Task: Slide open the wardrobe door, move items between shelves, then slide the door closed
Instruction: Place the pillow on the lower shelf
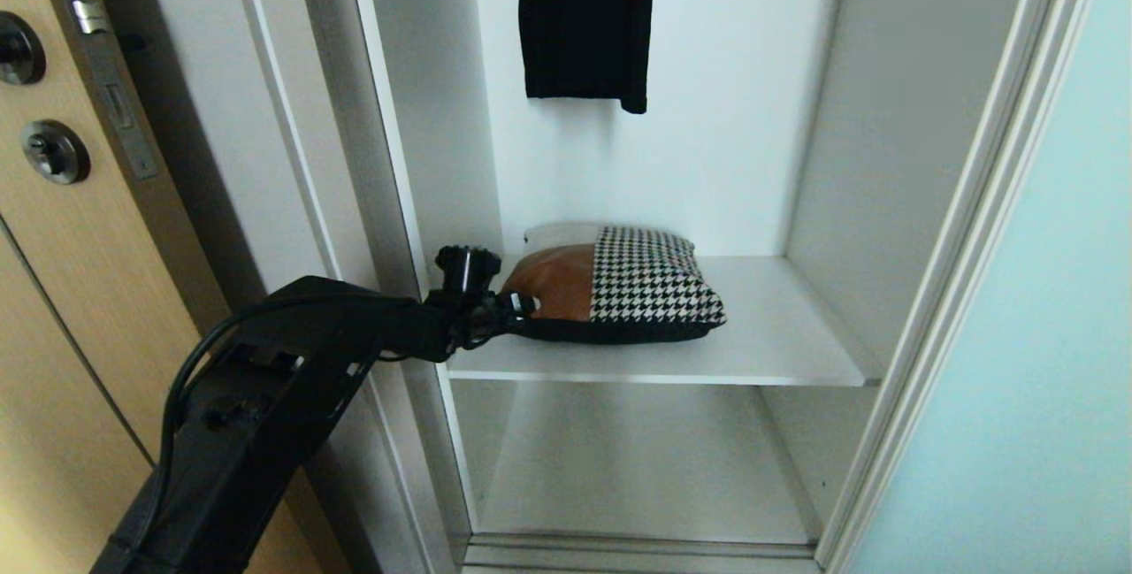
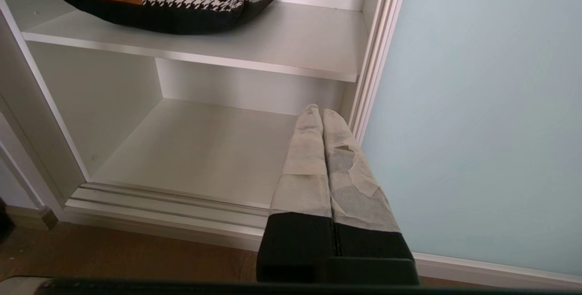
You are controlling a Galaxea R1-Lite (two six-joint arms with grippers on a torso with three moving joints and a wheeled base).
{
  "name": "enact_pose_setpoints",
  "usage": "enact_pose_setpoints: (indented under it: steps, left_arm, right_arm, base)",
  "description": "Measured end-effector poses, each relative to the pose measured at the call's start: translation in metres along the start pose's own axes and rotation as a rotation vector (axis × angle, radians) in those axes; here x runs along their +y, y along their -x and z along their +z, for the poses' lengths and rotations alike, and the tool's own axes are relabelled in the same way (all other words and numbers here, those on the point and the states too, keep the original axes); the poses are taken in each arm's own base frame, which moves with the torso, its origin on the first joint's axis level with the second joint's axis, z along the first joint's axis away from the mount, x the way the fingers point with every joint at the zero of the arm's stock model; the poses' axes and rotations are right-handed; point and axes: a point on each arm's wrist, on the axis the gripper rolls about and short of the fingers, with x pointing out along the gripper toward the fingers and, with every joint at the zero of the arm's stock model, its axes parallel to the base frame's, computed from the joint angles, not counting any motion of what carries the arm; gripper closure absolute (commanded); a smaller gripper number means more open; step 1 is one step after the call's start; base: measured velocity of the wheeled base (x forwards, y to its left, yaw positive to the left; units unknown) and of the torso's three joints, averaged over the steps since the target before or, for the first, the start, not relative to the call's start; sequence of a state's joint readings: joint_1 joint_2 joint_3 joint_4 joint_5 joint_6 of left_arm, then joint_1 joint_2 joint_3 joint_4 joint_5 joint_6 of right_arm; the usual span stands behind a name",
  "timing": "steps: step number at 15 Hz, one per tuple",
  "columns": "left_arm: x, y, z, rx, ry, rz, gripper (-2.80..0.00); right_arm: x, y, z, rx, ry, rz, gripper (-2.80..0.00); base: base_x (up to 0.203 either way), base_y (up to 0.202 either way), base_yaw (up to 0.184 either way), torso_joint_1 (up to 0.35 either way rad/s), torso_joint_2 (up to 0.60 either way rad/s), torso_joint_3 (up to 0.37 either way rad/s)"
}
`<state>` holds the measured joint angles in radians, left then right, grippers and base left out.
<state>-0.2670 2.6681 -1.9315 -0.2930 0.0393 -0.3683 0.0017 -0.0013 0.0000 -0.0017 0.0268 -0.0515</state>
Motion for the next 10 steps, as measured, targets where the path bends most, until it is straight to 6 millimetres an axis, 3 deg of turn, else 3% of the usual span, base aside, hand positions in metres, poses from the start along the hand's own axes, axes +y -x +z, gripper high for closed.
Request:
enact_pose_setpoints:
  steps: [10]
  left_arm:
    - [-0.0016,-0.0022,-0.0012,0.01,-0.006,-0.085,-2.8]
  right_arm:
    - [0.0,0.0,0.0,0.0,0.0,0.001,0.0]
  base:
    - [0.0,0.0,0.0,0.0,0.0,0.0]
